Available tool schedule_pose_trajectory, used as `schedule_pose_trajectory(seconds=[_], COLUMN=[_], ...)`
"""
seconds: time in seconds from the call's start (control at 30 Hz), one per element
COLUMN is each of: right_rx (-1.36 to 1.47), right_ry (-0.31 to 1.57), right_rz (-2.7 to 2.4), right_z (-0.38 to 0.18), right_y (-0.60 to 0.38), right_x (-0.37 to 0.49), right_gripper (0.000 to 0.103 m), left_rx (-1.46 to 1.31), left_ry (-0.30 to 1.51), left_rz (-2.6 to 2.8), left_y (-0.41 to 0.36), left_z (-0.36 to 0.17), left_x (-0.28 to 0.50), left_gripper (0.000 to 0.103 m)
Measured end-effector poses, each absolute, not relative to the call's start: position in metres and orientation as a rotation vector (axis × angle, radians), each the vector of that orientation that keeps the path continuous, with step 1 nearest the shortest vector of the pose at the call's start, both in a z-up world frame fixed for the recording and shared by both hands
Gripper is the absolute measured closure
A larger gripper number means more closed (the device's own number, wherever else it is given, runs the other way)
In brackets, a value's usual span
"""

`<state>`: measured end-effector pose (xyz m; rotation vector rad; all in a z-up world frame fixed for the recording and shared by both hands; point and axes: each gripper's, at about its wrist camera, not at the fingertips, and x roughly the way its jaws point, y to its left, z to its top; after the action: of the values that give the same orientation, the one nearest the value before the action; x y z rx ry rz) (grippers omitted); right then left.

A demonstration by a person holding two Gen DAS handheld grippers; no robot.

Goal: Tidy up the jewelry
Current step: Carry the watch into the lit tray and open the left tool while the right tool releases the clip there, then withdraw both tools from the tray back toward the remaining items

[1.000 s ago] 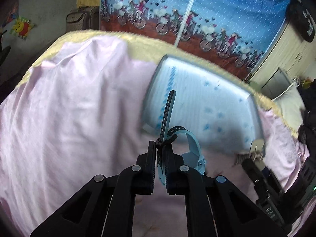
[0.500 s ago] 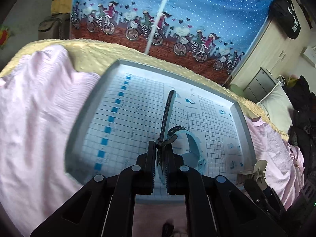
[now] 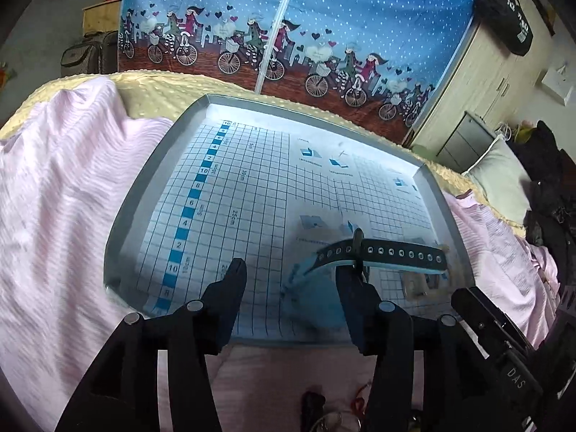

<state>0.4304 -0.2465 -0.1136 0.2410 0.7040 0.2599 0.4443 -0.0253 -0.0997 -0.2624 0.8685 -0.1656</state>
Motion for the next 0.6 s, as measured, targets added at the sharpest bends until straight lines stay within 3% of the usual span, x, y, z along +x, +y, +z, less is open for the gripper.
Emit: schedule_pose_trajectory(seconds=[0.1, 0.2, 0.33, 0.6], right_rx=[0.244, 0.259, 0.271, 0.194], right_ry=[0.67, 0.622, 0.561, 0.438], right_rz=[0.249, 0.253, 0.244, 0.259], right_z=[-0.105, -0.093, -0.078, -0.035], right_y=[-0.251, -0.256, -0.261, -0.256], right_x=[0.423, 0.412, 0.386, 0.325], right_gripper=[0.016, 0.0, 0.0, 0.0], left_rx=[-0.286, -0.302, -0.313, -0.214], left_ry=[0.881, 0.842, 0.743, 0.56], left_rz=[-0.158, -0.15, -0.124, -0.107], left_y=[-0.021, -0.014, -0.008, -0.017], left_z=[-0.096, -0.084, -0.066, -0.029], left_x=[0.435, 0.417, 0.388, 0.321], left_gripper=[0.054, 0.028, 0.007, 0.002])
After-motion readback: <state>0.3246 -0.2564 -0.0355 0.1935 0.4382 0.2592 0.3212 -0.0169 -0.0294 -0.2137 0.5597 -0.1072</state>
